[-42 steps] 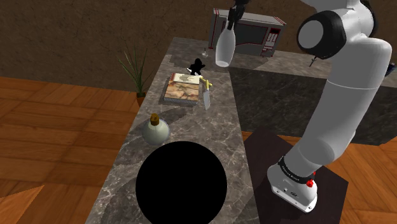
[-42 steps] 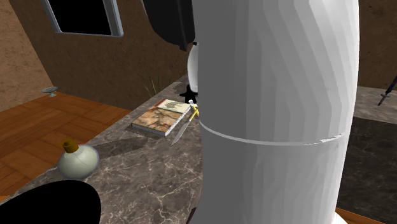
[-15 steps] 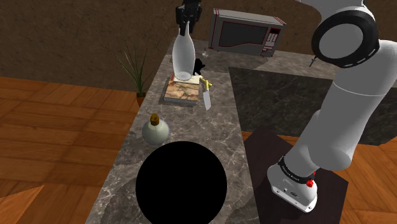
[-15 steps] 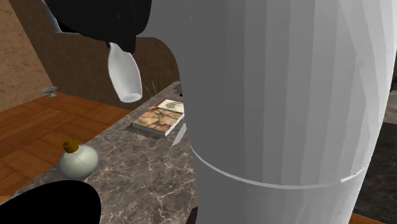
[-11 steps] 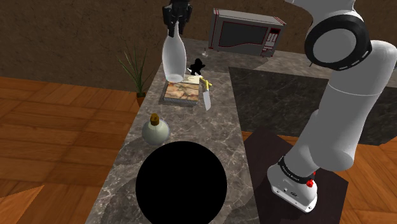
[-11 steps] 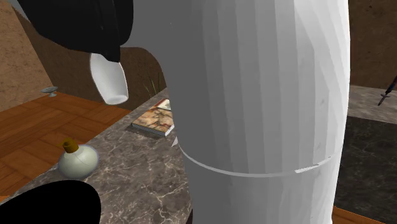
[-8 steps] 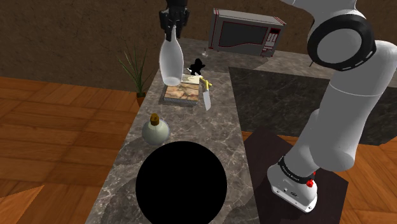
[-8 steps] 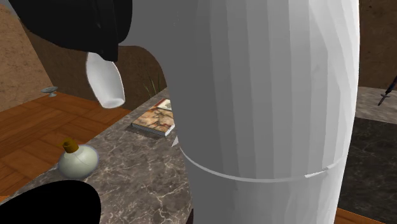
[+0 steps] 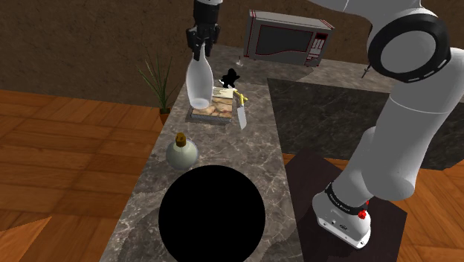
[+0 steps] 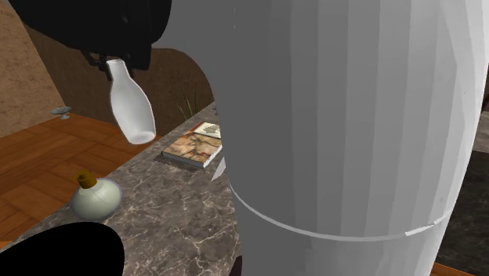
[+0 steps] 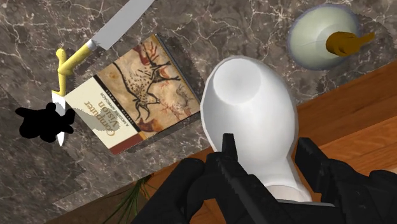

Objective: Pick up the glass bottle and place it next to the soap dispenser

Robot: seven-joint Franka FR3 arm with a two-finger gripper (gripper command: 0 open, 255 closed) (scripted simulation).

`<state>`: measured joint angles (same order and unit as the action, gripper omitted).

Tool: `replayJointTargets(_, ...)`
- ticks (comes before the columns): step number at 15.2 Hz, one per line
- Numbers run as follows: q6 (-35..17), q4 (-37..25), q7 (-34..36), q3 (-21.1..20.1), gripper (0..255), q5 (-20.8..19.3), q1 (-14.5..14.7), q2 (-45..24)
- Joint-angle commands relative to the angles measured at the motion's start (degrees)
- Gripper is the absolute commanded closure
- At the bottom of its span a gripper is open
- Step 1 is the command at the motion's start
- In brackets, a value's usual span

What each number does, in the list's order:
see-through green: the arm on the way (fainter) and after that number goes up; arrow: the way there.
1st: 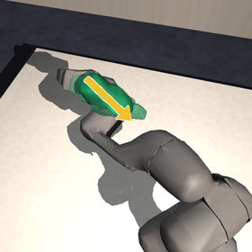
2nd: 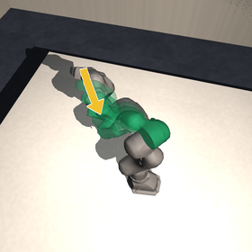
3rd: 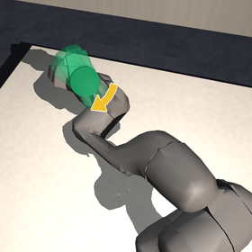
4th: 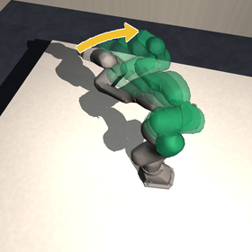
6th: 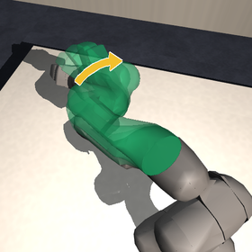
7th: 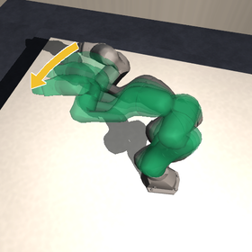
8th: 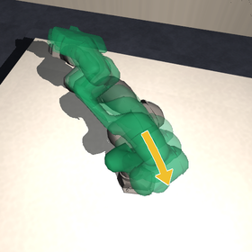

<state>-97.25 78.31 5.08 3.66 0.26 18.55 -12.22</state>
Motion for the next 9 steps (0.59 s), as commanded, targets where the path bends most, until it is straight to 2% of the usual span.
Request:
replayJointTargets(1,-1.78,2.12,0.00,0.01,255,-0.03,0.01,0.42)
replayJointTargets(9,-8.35,9.71,0.07,-0.02,255,-0.10,0.08,1.43)
